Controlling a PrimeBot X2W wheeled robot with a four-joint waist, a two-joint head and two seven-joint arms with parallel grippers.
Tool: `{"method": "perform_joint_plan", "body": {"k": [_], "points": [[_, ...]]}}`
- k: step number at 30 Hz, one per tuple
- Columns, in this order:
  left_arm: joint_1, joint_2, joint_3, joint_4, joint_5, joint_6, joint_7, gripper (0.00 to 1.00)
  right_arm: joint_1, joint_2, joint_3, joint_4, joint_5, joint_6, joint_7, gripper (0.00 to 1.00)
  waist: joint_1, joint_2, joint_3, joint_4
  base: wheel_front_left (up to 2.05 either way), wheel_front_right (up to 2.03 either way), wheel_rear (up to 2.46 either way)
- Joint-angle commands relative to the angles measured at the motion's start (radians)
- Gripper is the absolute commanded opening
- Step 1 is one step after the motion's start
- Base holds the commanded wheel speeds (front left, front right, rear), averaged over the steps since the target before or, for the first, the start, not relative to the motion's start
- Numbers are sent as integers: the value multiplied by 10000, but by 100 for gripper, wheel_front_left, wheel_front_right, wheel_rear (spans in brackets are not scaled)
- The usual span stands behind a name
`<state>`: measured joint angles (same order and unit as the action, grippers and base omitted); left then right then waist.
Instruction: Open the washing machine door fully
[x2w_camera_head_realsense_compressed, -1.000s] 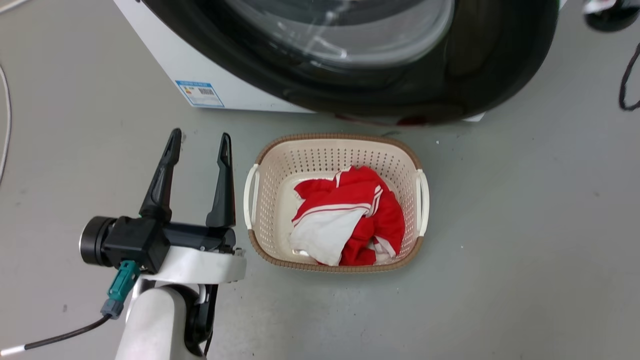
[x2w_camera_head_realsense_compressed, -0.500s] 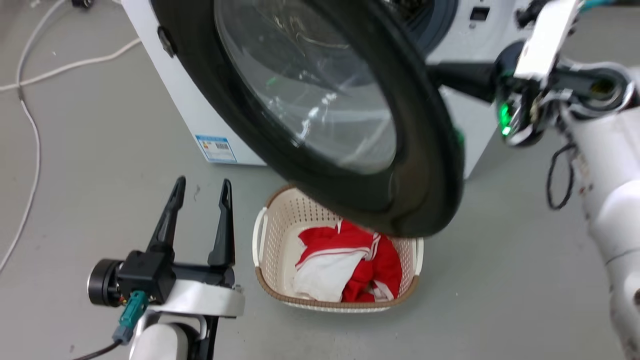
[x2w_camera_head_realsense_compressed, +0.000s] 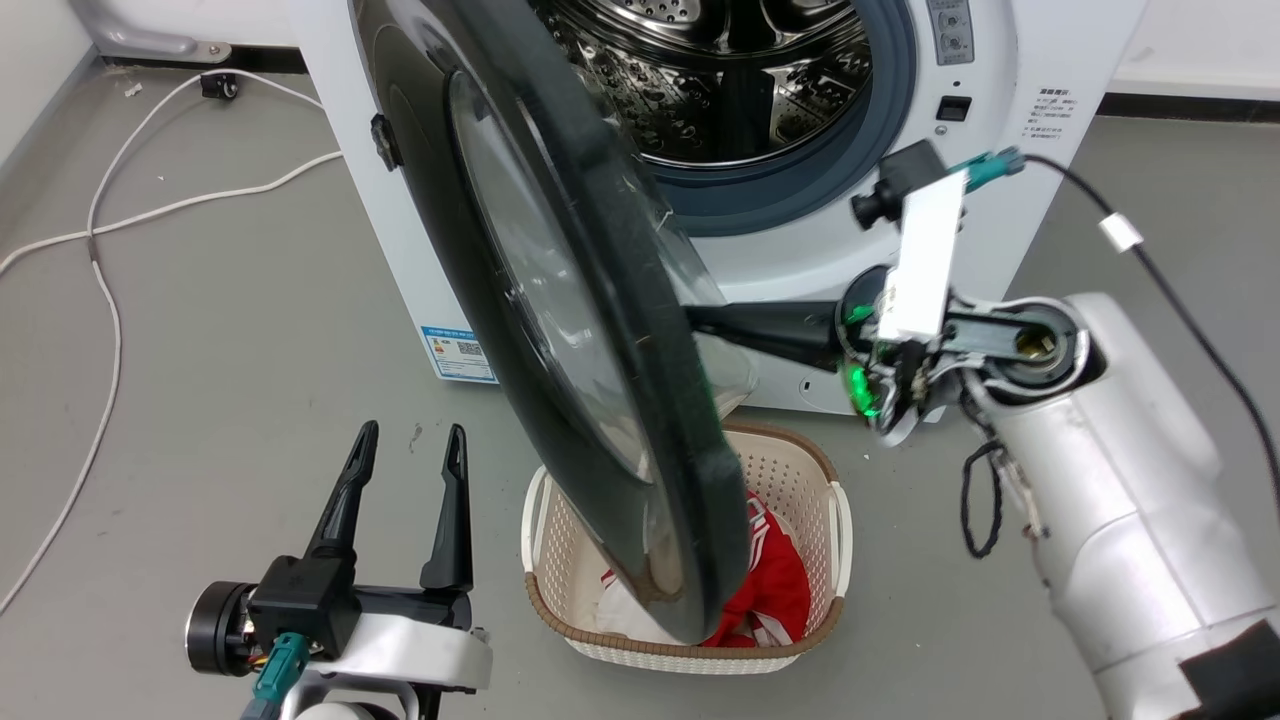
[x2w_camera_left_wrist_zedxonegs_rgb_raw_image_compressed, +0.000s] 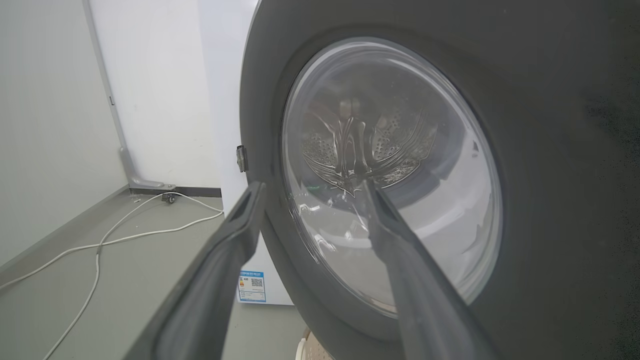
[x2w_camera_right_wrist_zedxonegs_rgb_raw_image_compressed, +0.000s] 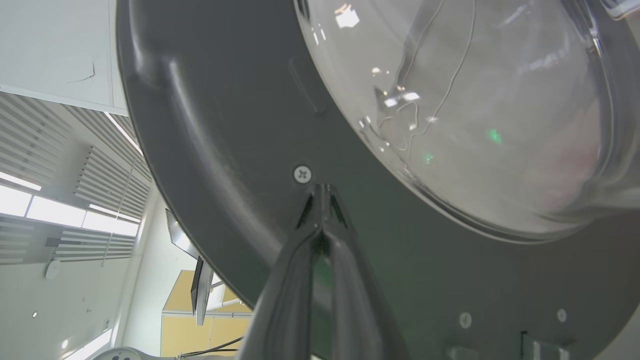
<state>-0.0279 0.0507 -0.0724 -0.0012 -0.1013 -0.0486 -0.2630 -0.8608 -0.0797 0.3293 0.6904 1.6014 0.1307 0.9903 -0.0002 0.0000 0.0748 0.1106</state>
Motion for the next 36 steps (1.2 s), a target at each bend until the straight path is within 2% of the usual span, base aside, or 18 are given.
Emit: {"method": "perform_joint_plan", "body": {"k": [1, 14, 18, 20, 26, 29, 36], "points": [[37, -7, -27, -12, -20, 37, -25, 100, 232, 98, 82, -94, -14, 0, -91, 0, 2, 0, 5, 2, 0, 0, 0], [14, -7, -44, -16, -44, 54, -25, 100, 1309, 347, 1407, -1477, 854, 0, -1316, 0, 2, 0, 24, -171, 0, 0, 0], [48, -7, -37, -16, -47, 72, -25, 100, 1493, 315, 1766, -1848, 1016, 0, -2037, 0, 2, 0, 19, -265, 0, 0, 0], [49, -7, -19, -9, -46, 89, -25, 100, 1607, 301, 1704, -2015, 923, 0, -2789, 0, 2, 0, 2, -310, 0, 0, 0], [155, -7, 85, -20, -18, 118, -25, 100, 2236, 238, 981, -2205, -429, 0, -6309, 0, 2, 0, -51, -478, 0, 0, 0], [218, -7, 164, 6, -1, 135, -25, 100, 2862, 63, 554, -2266, -902, 0, -7702, 0, 2, 0, -138, -560, 0, 0, 0], [415, -7, 304, 67, 58, 115, -25, 100, 4717, -332, -471, -2627, -1195, 0, -9733, 2, 2, 0, -393, -726, 0, 0, 0]]}}
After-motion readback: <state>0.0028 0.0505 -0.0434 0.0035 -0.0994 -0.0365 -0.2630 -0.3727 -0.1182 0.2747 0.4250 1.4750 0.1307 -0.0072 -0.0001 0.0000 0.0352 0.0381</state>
